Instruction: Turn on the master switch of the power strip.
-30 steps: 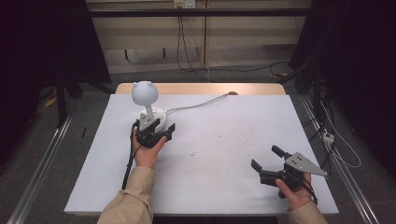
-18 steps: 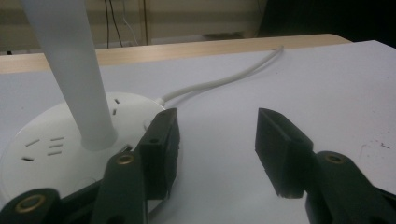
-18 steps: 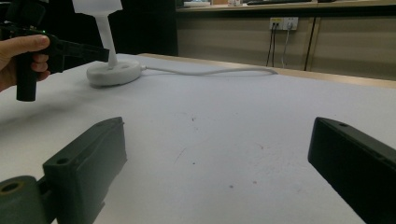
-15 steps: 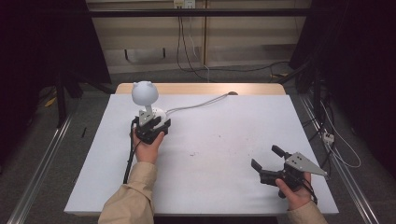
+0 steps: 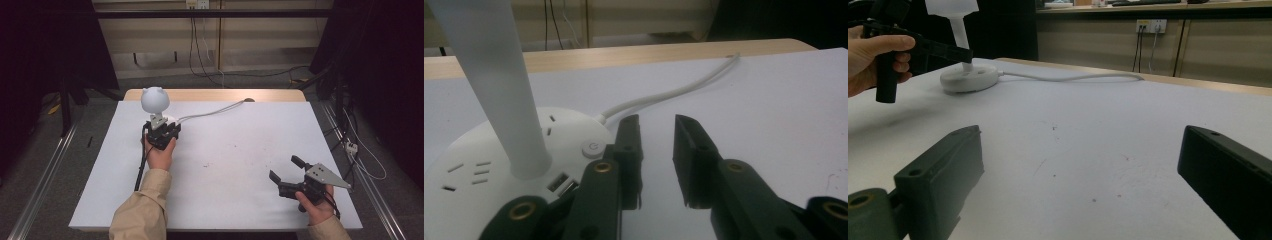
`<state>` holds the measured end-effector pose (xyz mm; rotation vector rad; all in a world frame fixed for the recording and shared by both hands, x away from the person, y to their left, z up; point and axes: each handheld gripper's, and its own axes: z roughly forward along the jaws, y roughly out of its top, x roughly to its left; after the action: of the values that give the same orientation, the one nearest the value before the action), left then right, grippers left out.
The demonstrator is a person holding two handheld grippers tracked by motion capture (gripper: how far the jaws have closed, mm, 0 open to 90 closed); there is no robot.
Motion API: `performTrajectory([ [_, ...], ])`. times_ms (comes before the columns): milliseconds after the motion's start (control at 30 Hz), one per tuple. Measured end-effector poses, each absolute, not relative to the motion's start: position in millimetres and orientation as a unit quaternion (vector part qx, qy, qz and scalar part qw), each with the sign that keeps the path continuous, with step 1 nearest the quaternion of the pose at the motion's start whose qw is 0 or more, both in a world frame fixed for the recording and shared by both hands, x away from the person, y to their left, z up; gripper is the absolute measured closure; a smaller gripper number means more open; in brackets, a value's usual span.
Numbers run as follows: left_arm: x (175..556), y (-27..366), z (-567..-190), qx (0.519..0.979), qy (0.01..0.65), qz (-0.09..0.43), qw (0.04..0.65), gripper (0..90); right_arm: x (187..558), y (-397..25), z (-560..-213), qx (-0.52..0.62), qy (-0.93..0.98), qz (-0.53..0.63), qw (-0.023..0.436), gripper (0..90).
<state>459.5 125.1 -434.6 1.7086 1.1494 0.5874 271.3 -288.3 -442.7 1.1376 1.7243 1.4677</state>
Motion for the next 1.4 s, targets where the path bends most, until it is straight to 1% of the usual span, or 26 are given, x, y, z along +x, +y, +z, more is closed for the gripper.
performTrajectory([
  [200,464.1,124.4,-437.6,0.699,0.479,0.238,0.474,79.9,271.7,-289.6,-442.6,0.427,0.65,0.552,0.301,4.3],
  [533,468.4,125.6,-442.4,0.694,0.49,0.258,0.461,89.8,271.5,-289.5,-442.7,0.428,0.649,0.553,0.3,4.3],
  [833,472.2,126.5,-447.9,0.692,0.499,0.267,0.447,90.0,271.8,-288.8,-442.9,0.427,0.65,0.553,0.299,4.2],
  [1000,474.4,125.1,-451.4,0.685,0.506,0.269,0.451,90.0,271.7,-288.8,-442.6,0.427,0.65,0.552,0.301,4.3],
  [1067,475.0,126.4,-451.8,0.691,0.503,0.273,0.442,90.0,271.7,-288.9,-442.6,0.426,0.651,0.552,0.301,4.3],
  [1167,475.9,125.2,-452.7,0.684,0.506,0.272,0.449,90.0,272.0,-289.2,-442.8,0.427,0.651,0.551,0.301,4.3],
  [1200,476.3,126.6,-452.5,0.692,0.501,0.279,0.438,90.0,272.4,-289.3,-443.0,0.427,0.651,0.551,0.3,4.3],
  [1333,477.7,125.3,-455.1,0.686,0.506,0.28,0.442,90.0,272.5,-289.3,-442.9,0.427,0.651,0.552,0.3,4.3],
  [1400,477.6,126.3,-455.3,0.694,0.502,0.281,0.433,90.0,272.7,-289.5,-443.1,0.424,0.653,0.55,0.301,4.3],
])
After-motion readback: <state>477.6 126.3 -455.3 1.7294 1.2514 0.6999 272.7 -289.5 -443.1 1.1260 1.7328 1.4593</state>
